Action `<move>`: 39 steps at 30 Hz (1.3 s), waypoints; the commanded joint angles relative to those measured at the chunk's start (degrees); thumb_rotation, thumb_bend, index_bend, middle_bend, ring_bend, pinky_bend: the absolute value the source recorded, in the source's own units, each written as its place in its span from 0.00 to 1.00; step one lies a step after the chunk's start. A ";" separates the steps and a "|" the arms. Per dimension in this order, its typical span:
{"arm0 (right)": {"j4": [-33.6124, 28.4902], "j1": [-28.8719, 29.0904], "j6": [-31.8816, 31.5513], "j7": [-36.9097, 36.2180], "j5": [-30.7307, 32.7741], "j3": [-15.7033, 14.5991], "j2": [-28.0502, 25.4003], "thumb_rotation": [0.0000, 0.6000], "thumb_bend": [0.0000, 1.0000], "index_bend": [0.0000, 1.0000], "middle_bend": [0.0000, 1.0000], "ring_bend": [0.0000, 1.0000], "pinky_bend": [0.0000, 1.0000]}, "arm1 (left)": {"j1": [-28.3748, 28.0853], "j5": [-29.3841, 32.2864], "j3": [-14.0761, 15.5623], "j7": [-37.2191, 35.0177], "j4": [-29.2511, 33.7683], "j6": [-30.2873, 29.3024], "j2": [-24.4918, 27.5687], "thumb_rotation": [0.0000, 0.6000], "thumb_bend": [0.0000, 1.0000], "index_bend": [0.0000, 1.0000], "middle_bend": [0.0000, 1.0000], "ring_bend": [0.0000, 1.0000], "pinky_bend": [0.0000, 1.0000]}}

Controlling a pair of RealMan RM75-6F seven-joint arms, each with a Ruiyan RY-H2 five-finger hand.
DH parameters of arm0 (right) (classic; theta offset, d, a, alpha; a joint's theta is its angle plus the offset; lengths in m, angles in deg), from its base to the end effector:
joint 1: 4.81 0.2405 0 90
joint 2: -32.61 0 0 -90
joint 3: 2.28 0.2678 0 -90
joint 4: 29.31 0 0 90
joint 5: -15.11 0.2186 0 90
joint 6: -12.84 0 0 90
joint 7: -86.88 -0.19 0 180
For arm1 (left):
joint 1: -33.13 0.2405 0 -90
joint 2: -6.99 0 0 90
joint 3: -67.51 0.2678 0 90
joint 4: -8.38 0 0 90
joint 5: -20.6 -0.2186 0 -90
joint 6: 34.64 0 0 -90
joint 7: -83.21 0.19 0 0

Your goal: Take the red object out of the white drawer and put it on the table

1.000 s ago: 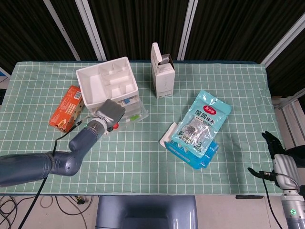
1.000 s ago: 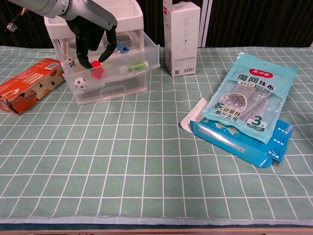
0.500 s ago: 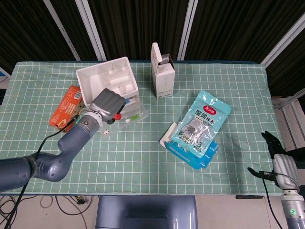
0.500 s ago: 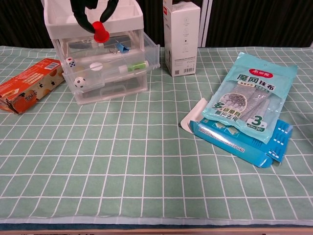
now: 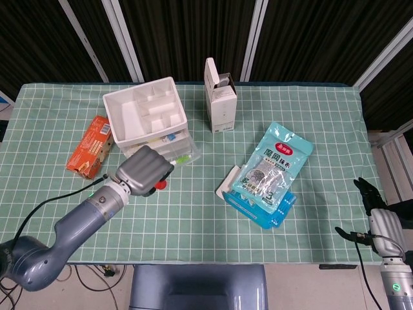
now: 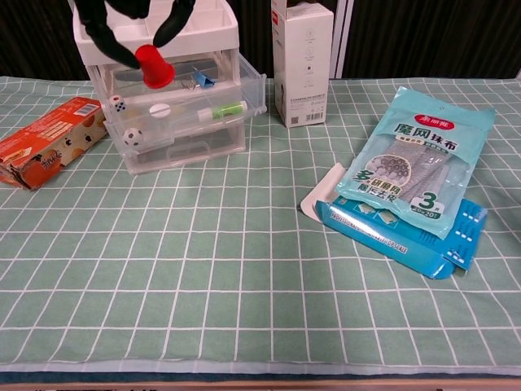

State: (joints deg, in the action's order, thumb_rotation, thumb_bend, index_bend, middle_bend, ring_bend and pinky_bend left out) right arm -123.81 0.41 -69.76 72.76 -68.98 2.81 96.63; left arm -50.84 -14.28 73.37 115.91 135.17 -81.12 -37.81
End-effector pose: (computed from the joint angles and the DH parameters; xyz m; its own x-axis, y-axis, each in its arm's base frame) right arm -0.3197 -0.2384 0.1545 0.1175 -0.0048 0.9931 -0.9930 0.0122 0.1176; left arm 0.0053 0.3586 0.0970 0.7918 0.2173 0.5708 0.5604 -0.6301 -0.5375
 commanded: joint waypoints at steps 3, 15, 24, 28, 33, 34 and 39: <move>-0.06 0.01 0.03 0.10 0.09 0.02 0.02 1.00 0.04 0.00 0.00 0.00 0.22 | 6.81 -10.33 2.44 1.98 4.53 -1.70 -0.28 1.00 0.34 0.60 1.00 1.00 1.00; -0.10 0.03 0.21 -0.21 0.18 0.00 -0.09 1.00 0.04 0.00 0.00 0.00 0.22 | 15.18 -15.86 8.69 10.01 -1.64 -3.27 -13.24 1.00 0.35 0.60 1.00 1.00 1.00; -0.09 0.06 0.30 -0.16 0.33 0.05 -0.10 1.00 0.04 0.00 0.00 0.00 0.22 | 18.81 -15.95 11.42 16.95 -9.62 -6.22 -21.46 1.00 0.35 0.58 1.00 1.00 1.00; -0.15 0.06 0.36 -0.15 0.36 0.03 -0.11 1.00 0.04 0.00 0.00 0.00 0.22 | 20.22 -14.58 11.57 16.91 -12.49 -6.26 -23.93 1.00 0.34 0.58 1.00 1.00 1.00; -0.16 0.03 0.29 -0.03 0.37 0.03 -0.10 1.00 0.04 0.00 0.00 0.00 0.22 | 21.62 -13.77 11.70 17.14 -15.54 -5.93 -26.79 1.00 0.32 0.57 1.00 1.00 1.00; -0.16 0.02 0.29 0.00 0.38 0.03 -0.09 1.00 0.04 0.00 0.00 0.00 0.22 | 21.78 -13.74 11.70 17.18 -15.84 -5.86 -27.12 1.00 0.32 0.57 1.00 1.00 1.00; -0.19 0.03 0.32 0.13 0.44 0.05 -0.08 1.00 0.04 0.00 0.00 0.00 0.22 | 22.64 -13.73 11.55 17.30 -16.96 -5.92 -28.31 1.00 0.26 0.56 1.00 1.00 1.00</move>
State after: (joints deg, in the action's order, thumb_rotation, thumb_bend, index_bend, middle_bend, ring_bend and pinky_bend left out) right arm -124.00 0.44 -69.44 72.89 -68.54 2.86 96.54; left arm -28.24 -28.02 84.96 133.20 118.25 -87.02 -66.07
